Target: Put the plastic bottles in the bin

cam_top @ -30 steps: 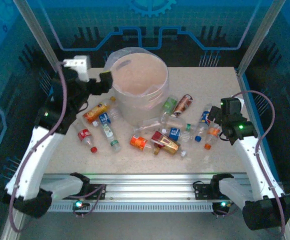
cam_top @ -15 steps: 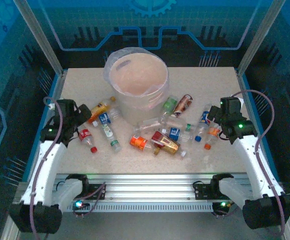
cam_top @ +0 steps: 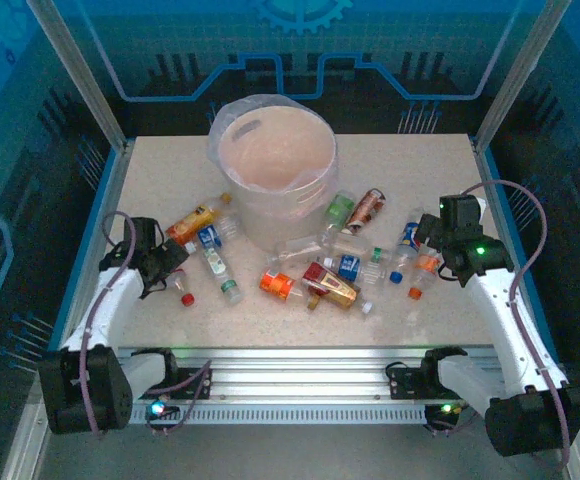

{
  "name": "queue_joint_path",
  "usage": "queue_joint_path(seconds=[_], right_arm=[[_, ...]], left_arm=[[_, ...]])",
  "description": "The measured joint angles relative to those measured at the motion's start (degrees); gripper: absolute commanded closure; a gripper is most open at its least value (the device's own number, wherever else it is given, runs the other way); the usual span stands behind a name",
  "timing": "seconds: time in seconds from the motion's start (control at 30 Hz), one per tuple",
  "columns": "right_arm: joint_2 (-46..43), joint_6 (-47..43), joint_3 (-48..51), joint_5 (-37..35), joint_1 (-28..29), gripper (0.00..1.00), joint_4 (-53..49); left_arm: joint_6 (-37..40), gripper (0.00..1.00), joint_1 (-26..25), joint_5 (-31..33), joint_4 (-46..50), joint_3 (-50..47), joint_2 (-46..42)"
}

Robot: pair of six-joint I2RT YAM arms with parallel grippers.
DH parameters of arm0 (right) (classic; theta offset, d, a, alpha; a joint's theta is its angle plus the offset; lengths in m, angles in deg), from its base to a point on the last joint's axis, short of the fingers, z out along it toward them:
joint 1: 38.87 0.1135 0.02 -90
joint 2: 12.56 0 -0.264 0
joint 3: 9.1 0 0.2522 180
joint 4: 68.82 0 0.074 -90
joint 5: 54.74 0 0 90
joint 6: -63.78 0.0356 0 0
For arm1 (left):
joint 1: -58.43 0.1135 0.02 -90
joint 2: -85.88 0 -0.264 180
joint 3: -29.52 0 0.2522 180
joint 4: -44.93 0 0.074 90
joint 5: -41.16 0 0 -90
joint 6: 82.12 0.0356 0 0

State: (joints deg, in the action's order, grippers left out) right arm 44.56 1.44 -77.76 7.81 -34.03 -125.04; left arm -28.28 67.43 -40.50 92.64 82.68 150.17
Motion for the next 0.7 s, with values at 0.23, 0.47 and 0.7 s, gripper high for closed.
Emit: queue_joint_path(seconds=[0.23,0.47,0.7], right_arm=[[1.18,0.02,-0.7,0.0,0.0,0.0,-0.09],[1.18,0.11,-0.72,0.0,0.0,0.0,-0.15],[1.18,0.46,-0.72,-0.04,0.0,0.0,-0.2]], left_arm=[[0.07,0.01,0.68,-1.81,-4.72,-0.46,5.55],[0.04,0.01,2.27,-2.14,-8.0,-0.5,9.42],[0.04,0.01,3.56,-2.56,-10.62,-0.68,13.27]])
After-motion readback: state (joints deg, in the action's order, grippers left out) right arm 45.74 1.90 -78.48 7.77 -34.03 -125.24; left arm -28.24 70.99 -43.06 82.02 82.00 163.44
